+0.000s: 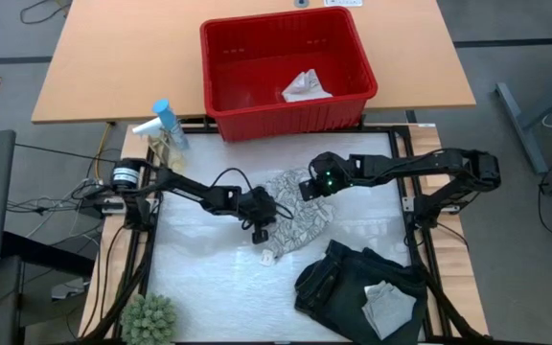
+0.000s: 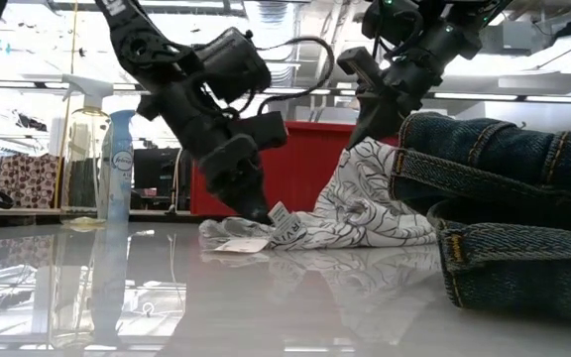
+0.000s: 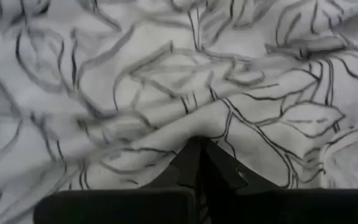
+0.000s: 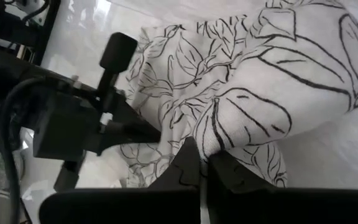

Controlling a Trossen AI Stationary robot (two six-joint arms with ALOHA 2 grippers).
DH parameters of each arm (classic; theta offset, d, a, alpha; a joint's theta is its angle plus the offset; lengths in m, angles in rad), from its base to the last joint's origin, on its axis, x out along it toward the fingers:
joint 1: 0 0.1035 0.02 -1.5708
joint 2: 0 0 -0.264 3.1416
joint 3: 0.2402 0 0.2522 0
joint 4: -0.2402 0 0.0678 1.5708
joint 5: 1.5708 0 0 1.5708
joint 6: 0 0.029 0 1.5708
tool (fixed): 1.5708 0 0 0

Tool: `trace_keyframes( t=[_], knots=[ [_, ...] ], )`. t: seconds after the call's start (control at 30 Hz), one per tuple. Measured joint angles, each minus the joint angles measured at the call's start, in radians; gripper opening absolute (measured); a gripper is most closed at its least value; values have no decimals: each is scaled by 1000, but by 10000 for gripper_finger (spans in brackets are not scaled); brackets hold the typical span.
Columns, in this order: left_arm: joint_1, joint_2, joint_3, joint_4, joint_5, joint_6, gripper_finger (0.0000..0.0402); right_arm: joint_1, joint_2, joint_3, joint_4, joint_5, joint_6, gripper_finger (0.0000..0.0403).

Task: Fold Laundry from Bin
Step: Fold the white from the red laundry bin

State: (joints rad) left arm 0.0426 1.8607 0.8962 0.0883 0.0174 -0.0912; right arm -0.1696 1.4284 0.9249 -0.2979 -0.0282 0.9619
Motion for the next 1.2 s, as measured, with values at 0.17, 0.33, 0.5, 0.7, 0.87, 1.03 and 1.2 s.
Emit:
trace_keyframes(
  t=[0.17, 0.33, 0.5, 0.7, 0.87, 1.03, 1.2],
  knots=[
    [5, 22, 32, 25, -6, 25, 0, 0, 0, 0, -1, 0, 0, 24],
    [20, 31, 48, 95, -30, 43, 0, -1, -1, 0, -11, 0, -16, 24],
    [46, 107, 123, 104, 11, 41, 0, -11, -2, 0, -24, 0, -25, 24],
    [47, 213, 247, 86, 67, 45, 0, -23, -7, 0, -53, 8, -29, 24],
    [59, 278, 367, 23, 72, 76, 0, -29, -25, 0, -95, 36, -28, 24],
    [87, 266, 468, -181, 116, 93, 0, -31, -52, 0, -195, 76, -31, 24],
    [98, 177, 535, -427, 162, 169, 0, -31, -72, 1, -170, 90, -48, 24]
  ],
)
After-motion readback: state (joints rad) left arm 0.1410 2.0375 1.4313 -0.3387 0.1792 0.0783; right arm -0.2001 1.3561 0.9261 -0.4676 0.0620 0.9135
